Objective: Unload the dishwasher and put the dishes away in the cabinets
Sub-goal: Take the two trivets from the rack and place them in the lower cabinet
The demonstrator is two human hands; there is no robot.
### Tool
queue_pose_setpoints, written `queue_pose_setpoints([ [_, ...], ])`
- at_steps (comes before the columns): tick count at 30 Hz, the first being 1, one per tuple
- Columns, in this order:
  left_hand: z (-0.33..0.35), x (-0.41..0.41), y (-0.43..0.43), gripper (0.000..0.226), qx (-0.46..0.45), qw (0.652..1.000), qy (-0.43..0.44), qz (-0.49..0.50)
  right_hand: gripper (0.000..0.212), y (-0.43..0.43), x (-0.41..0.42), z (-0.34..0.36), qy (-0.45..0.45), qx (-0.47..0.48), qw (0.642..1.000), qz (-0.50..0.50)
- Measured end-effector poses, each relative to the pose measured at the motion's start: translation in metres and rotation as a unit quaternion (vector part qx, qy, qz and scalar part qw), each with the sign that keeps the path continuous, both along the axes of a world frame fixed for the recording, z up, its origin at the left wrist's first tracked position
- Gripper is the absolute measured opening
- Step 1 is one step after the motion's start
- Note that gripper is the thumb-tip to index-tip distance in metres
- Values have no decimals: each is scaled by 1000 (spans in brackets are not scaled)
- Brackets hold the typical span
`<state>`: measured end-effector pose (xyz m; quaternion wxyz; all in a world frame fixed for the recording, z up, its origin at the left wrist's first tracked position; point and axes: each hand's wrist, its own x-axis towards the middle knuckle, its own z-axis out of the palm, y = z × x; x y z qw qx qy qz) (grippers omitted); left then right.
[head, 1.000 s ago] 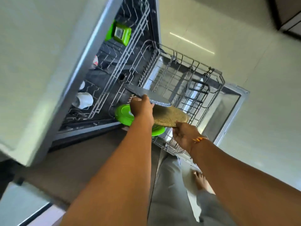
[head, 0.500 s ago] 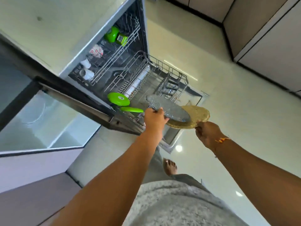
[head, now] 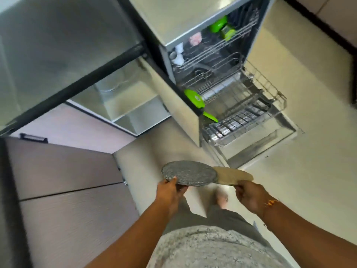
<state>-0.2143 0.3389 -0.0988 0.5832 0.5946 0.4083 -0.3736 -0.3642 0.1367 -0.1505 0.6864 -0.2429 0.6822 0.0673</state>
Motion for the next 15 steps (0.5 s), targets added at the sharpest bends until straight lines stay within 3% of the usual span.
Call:
queue_pose_setpoints([
  [7,-15,117,124,30,-1,983,-37,182,13,95,164,-3,-91,75,991,59],
  [15,-49,270,152,29,-69,976,-103,182,20,145,348,-19,-222,40,969,97],
])
